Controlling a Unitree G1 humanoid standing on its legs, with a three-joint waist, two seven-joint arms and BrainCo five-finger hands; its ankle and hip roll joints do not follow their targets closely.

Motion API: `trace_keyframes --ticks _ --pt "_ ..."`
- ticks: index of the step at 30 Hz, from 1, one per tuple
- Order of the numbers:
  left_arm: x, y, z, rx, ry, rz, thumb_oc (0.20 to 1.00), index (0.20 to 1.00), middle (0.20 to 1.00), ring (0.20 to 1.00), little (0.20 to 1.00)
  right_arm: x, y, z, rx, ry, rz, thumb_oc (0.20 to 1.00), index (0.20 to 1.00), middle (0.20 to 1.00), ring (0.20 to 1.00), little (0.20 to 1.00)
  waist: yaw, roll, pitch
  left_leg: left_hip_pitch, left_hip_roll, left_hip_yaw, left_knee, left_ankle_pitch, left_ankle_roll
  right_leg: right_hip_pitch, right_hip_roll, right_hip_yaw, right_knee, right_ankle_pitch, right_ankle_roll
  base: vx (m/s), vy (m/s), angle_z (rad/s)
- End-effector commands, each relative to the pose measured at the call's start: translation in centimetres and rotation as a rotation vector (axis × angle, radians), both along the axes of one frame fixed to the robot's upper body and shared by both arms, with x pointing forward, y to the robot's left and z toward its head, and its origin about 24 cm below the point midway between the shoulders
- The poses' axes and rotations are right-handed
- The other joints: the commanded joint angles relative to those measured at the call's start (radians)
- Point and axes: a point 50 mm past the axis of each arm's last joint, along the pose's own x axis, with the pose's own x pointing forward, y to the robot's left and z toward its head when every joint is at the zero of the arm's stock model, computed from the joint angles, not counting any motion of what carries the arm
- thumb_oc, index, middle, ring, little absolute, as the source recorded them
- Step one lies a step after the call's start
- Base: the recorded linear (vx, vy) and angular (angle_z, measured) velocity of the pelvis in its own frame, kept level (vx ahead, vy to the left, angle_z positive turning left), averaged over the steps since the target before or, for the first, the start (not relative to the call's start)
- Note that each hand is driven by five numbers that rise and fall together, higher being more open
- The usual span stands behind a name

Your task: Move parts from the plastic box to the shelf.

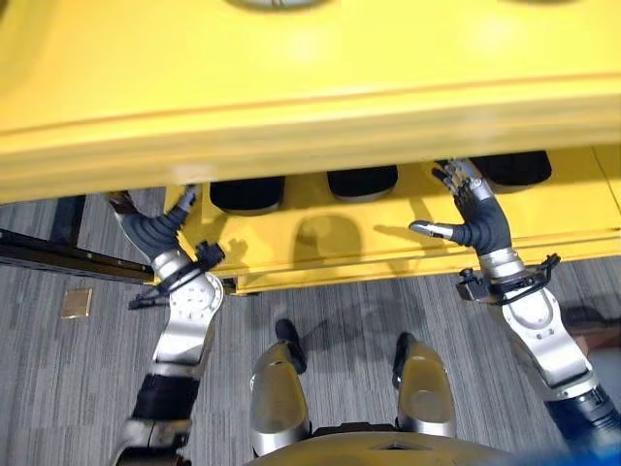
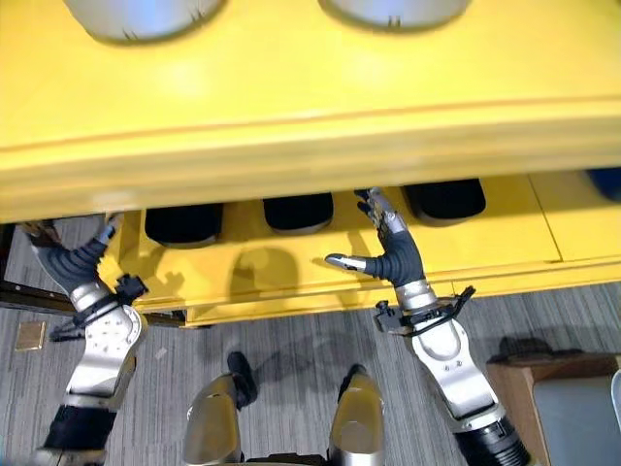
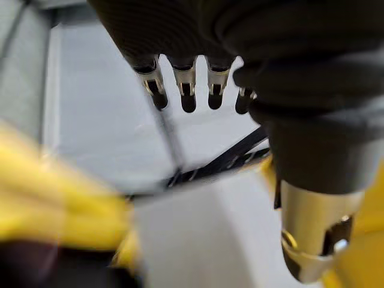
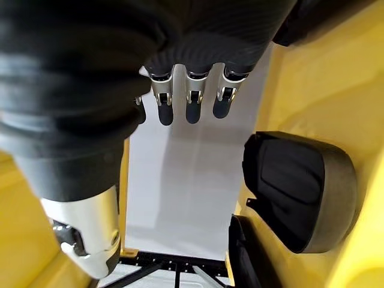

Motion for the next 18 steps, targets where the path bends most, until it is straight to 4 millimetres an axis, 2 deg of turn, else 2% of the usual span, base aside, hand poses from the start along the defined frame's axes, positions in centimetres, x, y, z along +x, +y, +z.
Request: trace_keyframes --ticks 1,5,6,7,10,11,13,17,18 --pt "0.1 -0.9 2.2 -0.077 -0.092 -0.385 1.0 1.0 1.0 1.0 1.0 0.1 -0.9 0.6 0.12 0.022 0.047 1.0 1.0 1.0 1.0 1.0 0.007 -0.016 -0.045 0.077 -0.011 0.011 0.016 -0.08 0.007 -0.005 0.013 -0.023 -0.101 0.111 0.007 0.04 -0.019 0.02" --pt "-0.9 -1.8 0.4 -0.238 -0.037 -0.631 1.0 1.0 1.0 1.0 1.0 -0.2 -1.7 -0.6 0.099 0.046 0.019 1.0 1.0 1.0 1.0 1.0 0.014 -0.009 -0.053 0.091 -0.004 0.019 0.015 -0.069 0.003 0.024 0.025 -0.038 -0.115 0.114 -0.004 0.03 -0.019 0.05" --pt "-1.4 -2.8 -0.4 -0.299 -0.015 -0.782 1.0 1.0 1.0 1.0 1.0 -0.3 -1.8 -1.0 0.099 0.06 0.014 1.0 1.0 1.0 1.0 1.0 0.016 -0.007 -0.057 0.101 -0.004 0.01 0.028 -0.092 -0.002 0.039 0.026 -0.038 -0.104 0.093 -0.001 0.06 -0.017 0.01" --pt "-1.7 -3.3 -1.0 -0.296 0.011 -0.844 1.0 1.0 1.0 1.0 1.0 -0.2 -1.8 -1.2 0.101 0.07 0.014 1.0 1.0 1.0 1.0 1.0 0.017 -0.005 -0.059 0.107 -0.003 0.01 0.028 -0.094 -0.001 0.044 0.026 -0.041 -0.102 0.092 -0.003 0.06 -0.019 0.01" --pt "-2.5 -3.4 -2.0 -0.347 0.019 -0.876 1.0 1.0 1.0 1.0 1.0 0.0 -1.8 -1.8 0.098 0.099 0.023 1.0 1.0 1.0 1.0 1.0 0.021 -0.004 -0.066 0.132 -0.003 0.014 0.006 -0.084 0.0 0.069 0.027 -0.045 -0.121 0.097 -0.006 0.0 -0.009 -0.04" --pt "-2.8 -3.1 -2.4 -0.326 0.031 -0.866 1.0 1.0 1.0 1.0 1.0 0.2 -1.7 -2.2 0.111 0.127 0.024 1.0 1.0 1.0 1.0 1.0 0.025 -0.005 -0.074 0.141 -0.003 0.022 -0.025 -0.052 0.008 0.079 0.03 -0.053 -0.153 0.125 -0.016 0.0 -0.018 -0.05" --pt "-3.3 -3.0 -3.3 -0.347 0.092 -0.889 1.0 1.0 1.0 1.0 1.0 0.2 -1.9 -2.9 0.122 0.174 0.016 1.0 1.0 1.0 1.0 1.0 0.027 -0.009 -0.087 0.159 -0.004 0.018 -0.064 -0.036 0.005 0.095 0.032 -0.051 -0.18 0.139 -0.013 0.03 -0.017 -0.05" --pt "-4.4 -2.7 -5.1 -0.355 0.187 -0.909 1.0 1.0 1.0 1.0 1.0 -0.3 -2.5 -5.1 0.198 0.312 -0.005 1.0 1.0 1.0 1.0 1.0 0.03 -0.016 -0.116 0.192 0.0 0.012 -0.145 0.014 -0.011 0.121 0.029 -0.055 -0.237 0.18 0.002 0.07 0.002 -0.01" --pt "-5.2 -2.3 -5.9 -0.341 0.217 -0.899 1.0 1.0 1.0 1.0 1.0 -1.0 -2.9 -6.5 0.195 0.386 -0.013 1.0 1.0 1.0 1.0 1.0 0.027 -0.017 -0.133 0.214 0.007 0.025 -0.191 0.039 -0.023 0.137 0.026 -0.062 -0.272 0.198 0.012 0.14 0.037 0.0"
